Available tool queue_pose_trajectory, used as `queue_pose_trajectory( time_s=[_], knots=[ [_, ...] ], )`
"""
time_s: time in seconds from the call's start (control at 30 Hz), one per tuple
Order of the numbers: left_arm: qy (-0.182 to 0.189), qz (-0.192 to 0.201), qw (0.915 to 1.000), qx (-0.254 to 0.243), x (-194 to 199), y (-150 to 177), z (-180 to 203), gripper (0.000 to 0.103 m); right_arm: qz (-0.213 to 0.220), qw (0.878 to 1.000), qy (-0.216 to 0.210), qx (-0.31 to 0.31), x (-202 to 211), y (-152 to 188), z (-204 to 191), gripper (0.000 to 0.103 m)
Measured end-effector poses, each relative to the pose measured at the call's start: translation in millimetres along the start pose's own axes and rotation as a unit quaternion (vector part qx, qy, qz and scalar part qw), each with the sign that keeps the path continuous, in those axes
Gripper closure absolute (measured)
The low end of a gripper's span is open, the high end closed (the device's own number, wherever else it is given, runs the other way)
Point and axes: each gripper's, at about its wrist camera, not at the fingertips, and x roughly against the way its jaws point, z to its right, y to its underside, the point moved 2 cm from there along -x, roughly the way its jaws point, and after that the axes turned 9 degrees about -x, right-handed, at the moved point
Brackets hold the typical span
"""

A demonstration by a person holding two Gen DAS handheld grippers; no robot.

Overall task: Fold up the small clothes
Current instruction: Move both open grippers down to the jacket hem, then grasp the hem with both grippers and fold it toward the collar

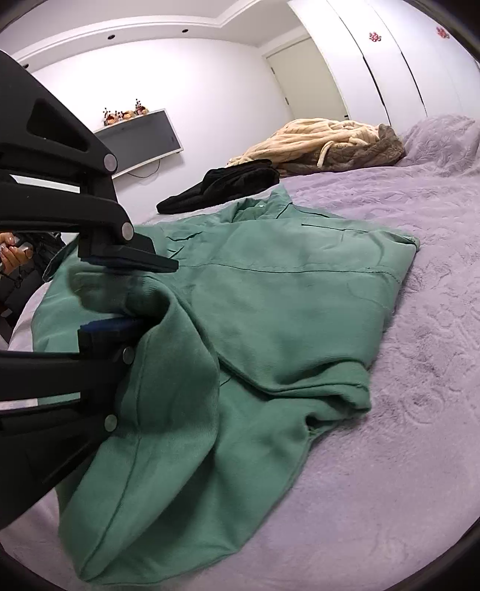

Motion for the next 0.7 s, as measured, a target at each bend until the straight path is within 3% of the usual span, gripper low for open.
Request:
queue_pose_trajectory(
  time_s=[0.03, 0.1, 0.2, 0.23, 0.27, 0.3, 0.33, 0.47, 0.53, 0.7],
  knots=[
    [0.002, -0.001, 1.0, 0.003, 3, 0, -3, 0.079, 0.001, 1.0, 0.006, 0.01, 3, -1, -6, 0.053],
    [-0.002, 0.001, 1.0, 0.003, 9, 0, -9, 0.078, 0.008, 0.999, 0.026, 0.043, 9, 0, -21, 0.031],
    [-0.052, 0.019, 0.9982, -0.024, 28, -3, -3, 0.078, 0.024, 0.99, 0.076, 0.119, 18, 5, -49, 0.031],
    [-0.065, 0.027, 0.9968, -0.037, 37, -4, -2, 0.068, 0.032, 0.984, 0.099, 0.145, 24, 9, -54, 0.031],
    [-0.078, 0.036, 0.995, -0.051, 44, -4, 0, 0.051, 0.039, 0.976, 0.127, 0.175, 27, 15, -61, 0.031],
    [-0.097, 0.05, 0.9917, -0.068, 52, -4, 4, 0.015, 0.046, 0.965, 0.157, 0.206, 26, 19, -68, 0.031],
    [-0.113, 0.066, 0.9875, -0.088, 57, -3, 9, 0.006, 0.054, 0.95, 0.19, 0.242, 25, 24, -72, 0.03],
    [-0.179, 0.076, 0.9616, -0.194, 53, 3, 37, 0.006, 0.062, 0.893, 0.28, 0.346, 4, 41, -83, 0.028],
    [-0.19, 0.06, 0.9505, -0.239, 33, 5, 54, 0.006, 0.062, 0.867, 0.309, 0.384, -5, 46, -83, 0.027],
    [-0.191, 0.029, 0.9392, -0.284, -16, -3, 75, 0.006, 0.046, 0.806, 0.376, 0.455, -34, 46, -77, 0.023]
  ],
)
